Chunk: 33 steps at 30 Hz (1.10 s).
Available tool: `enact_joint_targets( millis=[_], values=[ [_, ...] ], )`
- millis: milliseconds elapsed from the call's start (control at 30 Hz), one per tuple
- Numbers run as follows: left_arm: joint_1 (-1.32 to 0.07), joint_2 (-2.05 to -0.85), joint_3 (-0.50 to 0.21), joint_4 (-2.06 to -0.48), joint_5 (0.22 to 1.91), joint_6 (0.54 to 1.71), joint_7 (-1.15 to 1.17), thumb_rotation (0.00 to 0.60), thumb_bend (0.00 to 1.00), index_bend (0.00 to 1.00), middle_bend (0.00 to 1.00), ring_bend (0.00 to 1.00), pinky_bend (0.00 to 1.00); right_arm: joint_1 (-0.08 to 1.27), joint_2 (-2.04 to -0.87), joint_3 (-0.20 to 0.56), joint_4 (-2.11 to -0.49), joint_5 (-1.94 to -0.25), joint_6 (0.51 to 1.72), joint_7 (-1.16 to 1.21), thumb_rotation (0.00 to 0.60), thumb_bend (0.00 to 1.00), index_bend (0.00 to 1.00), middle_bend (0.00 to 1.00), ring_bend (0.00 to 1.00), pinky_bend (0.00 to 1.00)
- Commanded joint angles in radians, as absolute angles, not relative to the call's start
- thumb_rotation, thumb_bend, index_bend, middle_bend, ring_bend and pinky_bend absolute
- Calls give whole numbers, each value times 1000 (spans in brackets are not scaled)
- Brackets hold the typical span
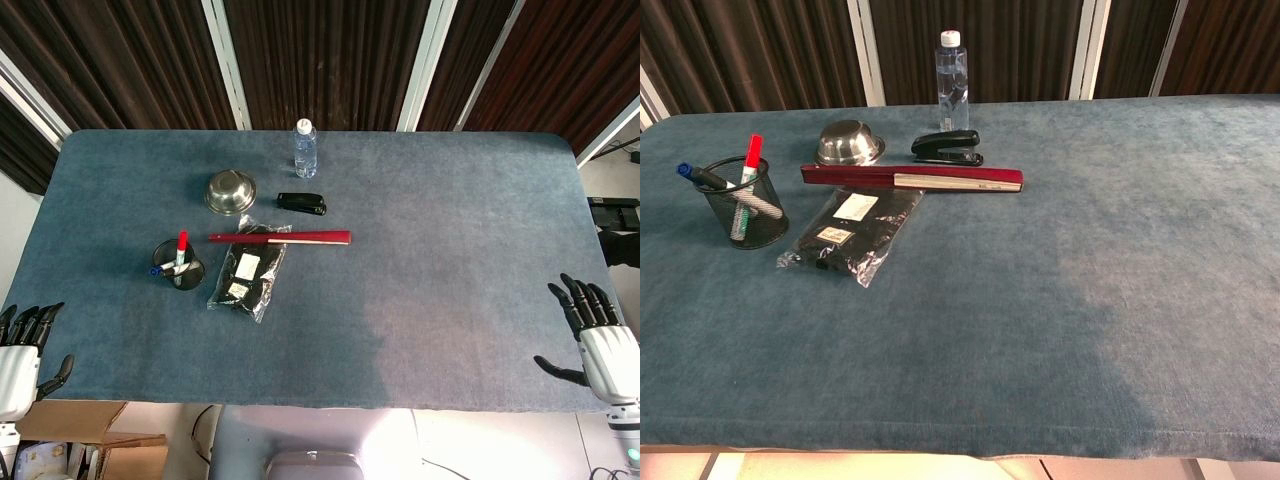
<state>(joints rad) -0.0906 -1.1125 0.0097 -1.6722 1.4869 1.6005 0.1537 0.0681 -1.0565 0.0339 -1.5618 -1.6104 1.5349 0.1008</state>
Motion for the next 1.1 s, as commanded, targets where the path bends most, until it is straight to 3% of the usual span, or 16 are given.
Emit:
enact_joint_targets(
  millis=[33, 300, 500, 800, 1100],
  values=[
    [-88, -1111, 6, -1676, 1488, 1599, 156, 600, 348, 138, 170, 129, 56, 71, -1056, 35, -1562, -1612, 1532, 102, 600, 110, 0, 6, 0, 0],
    [-126, -1111, -29, -1685, 1510, 1558, 159, 600, 347, 154, 185, 137, 66, 78, -1054, 41, -1555, -1612, 1534, 111, 600, 110, 0, 6, 0, 0],
    [-265, -1138, -111, -1643, 1475, 1393, 133, 600, 353, 219, 221, 174, 134, 84, -1041, 49, -1564, -1620, 1543, 107, 600, 110, 0, 6, 0, 0],
    [-444, -1308, -204, -1421, 1367, 1193, 122, 600, 385, 274, 284, 234, 200, 89, -1028, 52, -1577, -1614, 1537, 104, 600, 110, 0, 6, 0, 0],
    [-505, -1446, -205, -1250, 1356, 1172, 144, 600, 375, 362, 348, 308, 258, 84, -1023, 51, -1584, -1605, 1539, 101, 600, 110, 0, 6, 0, 0]
  ],
)
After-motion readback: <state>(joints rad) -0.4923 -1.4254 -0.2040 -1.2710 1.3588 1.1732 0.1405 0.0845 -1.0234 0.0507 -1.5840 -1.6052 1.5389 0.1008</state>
